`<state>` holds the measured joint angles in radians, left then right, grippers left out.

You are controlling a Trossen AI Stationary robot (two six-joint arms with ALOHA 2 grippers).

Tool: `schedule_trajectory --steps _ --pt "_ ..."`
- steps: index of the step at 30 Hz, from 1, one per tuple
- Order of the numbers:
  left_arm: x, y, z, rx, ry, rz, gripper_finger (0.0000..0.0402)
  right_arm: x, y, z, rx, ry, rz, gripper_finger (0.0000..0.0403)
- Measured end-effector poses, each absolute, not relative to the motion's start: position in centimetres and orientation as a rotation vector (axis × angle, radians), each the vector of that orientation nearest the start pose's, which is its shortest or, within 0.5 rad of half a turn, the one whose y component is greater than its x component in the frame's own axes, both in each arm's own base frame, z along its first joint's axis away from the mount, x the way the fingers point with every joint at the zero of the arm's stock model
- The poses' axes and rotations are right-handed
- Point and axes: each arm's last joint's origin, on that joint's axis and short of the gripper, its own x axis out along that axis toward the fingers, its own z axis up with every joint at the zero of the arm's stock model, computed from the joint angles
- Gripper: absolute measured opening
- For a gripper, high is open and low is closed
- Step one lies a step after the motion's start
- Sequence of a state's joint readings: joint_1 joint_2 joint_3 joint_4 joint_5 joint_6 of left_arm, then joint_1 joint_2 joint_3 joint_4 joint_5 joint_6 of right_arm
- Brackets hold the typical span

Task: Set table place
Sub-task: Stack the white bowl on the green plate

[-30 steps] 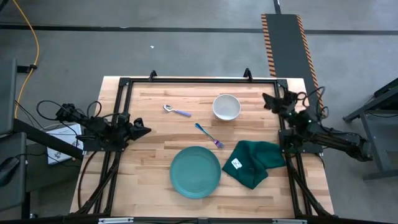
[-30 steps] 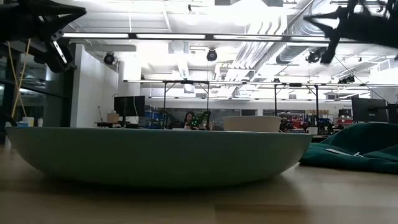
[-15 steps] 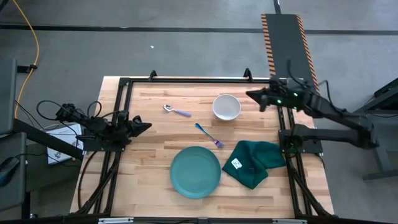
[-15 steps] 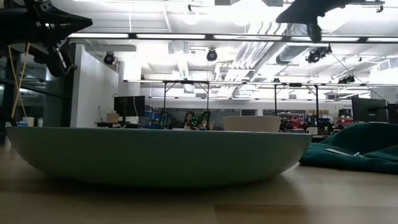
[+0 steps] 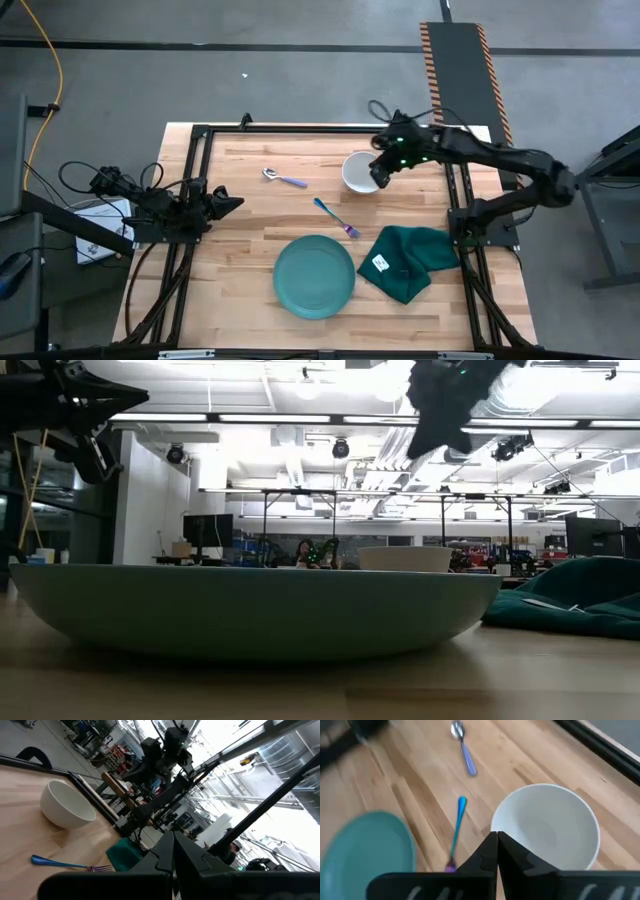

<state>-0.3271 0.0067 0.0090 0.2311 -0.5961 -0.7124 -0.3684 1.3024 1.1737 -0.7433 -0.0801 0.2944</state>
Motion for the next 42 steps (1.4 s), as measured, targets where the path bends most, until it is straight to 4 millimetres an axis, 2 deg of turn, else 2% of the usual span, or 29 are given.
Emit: schedule_trajectory --steps 6,11,20,26,33,42 --pt "9.1 -1.4 18.7 -0.808 -0.295 0.184 0.0001 27.4 -10.1 29.9 0.361 1.01 -0.371 0.0038" --pt "9.1 -1.4 18.7 -0.808 -0.294 0.184 0.0001 29.0 -10.8 28.5 0.309 1.11 -0.375 0.0071" --pt "9.1 -1.4 18.7 -0.808 -0.294 0.184 0.0001 31.3 -10.6 24.8 0.258 1.251 -0.256 0.0075" --pt "9.1 -1.4 18.6 -0.808 -0.289 0.185 0.0001 32.2 -10.2 22.6 0.263 1.333 -0.183 0.0075" --pt "9.1 -1.4 18.5 -0.804 -0.28 0.188 0.0001 32.7 -10.0 21.3 0.227 1.38 -0.139 0.0075" --pt "9.1 -1.4 18.3 -0.821 -0.262 0.193 0.0001 32.8 -10.7 21.1 0.201 1.369 -0.169 0.0075"
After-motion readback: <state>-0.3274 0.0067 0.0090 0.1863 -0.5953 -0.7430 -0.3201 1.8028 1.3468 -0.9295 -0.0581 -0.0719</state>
